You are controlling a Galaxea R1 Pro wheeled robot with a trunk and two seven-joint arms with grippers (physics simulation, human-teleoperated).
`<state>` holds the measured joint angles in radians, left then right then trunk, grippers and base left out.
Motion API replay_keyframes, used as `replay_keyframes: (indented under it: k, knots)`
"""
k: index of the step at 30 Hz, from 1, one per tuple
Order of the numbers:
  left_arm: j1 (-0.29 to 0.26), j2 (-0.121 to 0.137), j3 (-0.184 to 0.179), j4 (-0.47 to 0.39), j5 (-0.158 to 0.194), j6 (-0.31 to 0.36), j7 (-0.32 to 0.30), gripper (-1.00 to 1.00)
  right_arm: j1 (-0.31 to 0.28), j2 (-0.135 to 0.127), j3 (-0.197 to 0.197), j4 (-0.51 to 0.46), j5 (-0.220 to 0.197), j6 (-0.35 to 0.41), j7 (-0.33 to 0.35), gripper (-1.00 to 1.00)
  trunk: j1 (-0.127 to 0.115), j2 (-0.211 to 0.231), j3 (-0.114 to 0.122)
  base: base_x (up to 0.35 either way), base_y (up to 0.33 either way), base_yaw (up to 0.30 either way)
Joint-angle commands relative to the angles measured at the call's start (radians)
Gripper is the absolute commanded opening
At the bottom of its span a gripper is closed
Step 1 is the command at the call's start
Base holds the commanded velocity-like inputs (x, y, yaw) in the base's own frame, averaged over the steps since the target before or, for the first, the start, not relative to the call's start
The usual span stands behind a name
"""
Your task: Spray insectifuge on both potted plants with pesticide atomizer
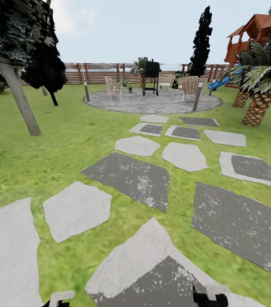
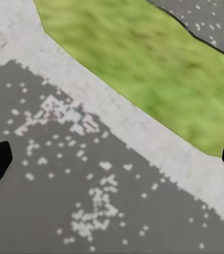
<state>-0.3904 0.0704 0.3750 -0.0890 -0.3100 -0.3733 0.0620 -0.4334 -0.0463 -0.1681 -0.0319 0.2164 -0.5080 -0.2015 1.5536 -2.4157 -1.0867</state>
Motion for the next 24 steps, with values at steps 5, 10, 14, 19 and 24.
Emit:
replay_keyframes:
  k: [5, 10, 14, 19, 24]
  knots:
    - [-0.001, 0.0, 0.004, 0.002, -0.011, -0.004, 0.005, -1.0, -0.001, -0.001, -0.007, 0.001, 0.012, -0.002, -0.003, 1.0, 0.0, 0.0, -0.001, 0.334, -0.067, -0.001]
    - [-0.001, 0.0, 0.004, 0.002, -0.011, -0.004, 0.005, -1.0, -0.001, -0.001, -0.007, 0.002, 0.012, -0.001, -0.003, 1.0, 0.0, 0.0, 0.0, 0.331, -0.098, -0.069]
    - [-0.001, 0.0, 0.004, 0.002, -0.011, -0.004, 0.005, -1.0, -0.001, -0.001, -0.007, 0.003, 0.012, -0.001, -0.003, 1.0, 0.0, 0.0, 0.003, 0.33, -0.1, -0.142]
    - [-0.001, 0.0, 0.003, 0.002, -0.011, -0.006, 0.004, -1.0, -0.001, -0.001, -0.007, 0.003, 0.012, -0.001, -0.003, 1.0, 0.0, 0.0, 0.003, 0.33, -0.1, -0.021]
    - [-0.001, 0.001, 0.003, 0.002, -0.011, -0.006, 0.004, -1.0, -0.001, -0.001, -0.007, 0.003, 0.012, -0.001, -0.003, 1.0, 0.0, 0.0, 0.004, 0.33, -0.1, -0.002]
